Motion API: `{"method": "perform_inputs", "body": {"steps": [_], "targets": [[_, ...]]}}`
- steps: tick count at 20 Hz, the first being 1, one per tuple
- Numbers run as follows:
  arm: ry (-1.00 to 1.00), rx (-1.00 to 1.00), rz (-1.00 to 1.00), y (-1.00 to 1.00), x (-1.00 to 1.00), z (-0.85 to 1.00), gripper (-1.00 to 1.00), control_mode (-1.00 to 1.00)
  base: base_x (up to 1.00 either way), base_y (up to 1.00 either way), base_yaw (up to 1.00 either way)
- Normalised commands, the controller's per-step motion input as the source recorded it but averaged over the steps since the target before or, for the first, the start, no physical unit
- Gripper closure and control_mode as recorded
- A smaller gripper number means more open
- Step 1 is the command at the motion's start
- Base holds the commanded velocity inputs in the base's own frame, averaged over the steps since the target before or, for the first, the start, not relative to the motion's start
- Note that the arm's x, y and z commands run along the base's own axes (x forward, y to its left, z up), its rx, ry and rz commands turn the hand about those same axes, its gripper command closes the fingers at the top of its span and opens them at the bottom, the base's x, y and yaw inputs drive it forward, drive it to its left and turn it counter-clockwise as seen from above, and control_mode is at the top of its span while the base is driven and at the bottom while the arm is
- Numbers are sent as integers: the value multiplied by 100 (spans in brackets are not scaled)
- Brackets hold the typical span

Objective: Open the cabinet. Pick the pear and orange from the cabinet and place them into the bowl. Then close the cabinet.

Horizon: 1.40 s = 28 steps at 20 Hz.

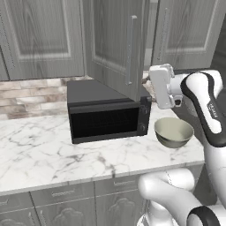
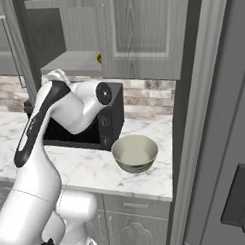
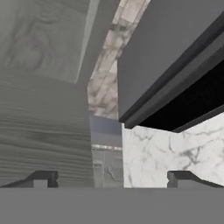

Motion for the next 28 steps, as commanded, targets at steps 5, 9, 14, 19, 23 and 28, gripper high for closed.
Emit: {"method": "perform_inputs", "body": {"steps": [5, 9, 14, 19, 23, 28], "targets": [[1, 1, 19, 55, 35, -33, -100, -100, 0, 0, 0], [0, 2, 18, 68, 41, -24, -100, -100, 0, 0, 0], [0, 9, 24, 70, -2, 15, -100, -100, 0, 0, 0], [-10, 7, 21, 90, -33, 30, -100, -100, 0, 0, 0], [-16, 0, 6, 92, -2, -16, -100, -100, 0, 0, 0], [-2, 1, 4, -33, -15, 18, -100, -100, 0, 0, 0]]}}
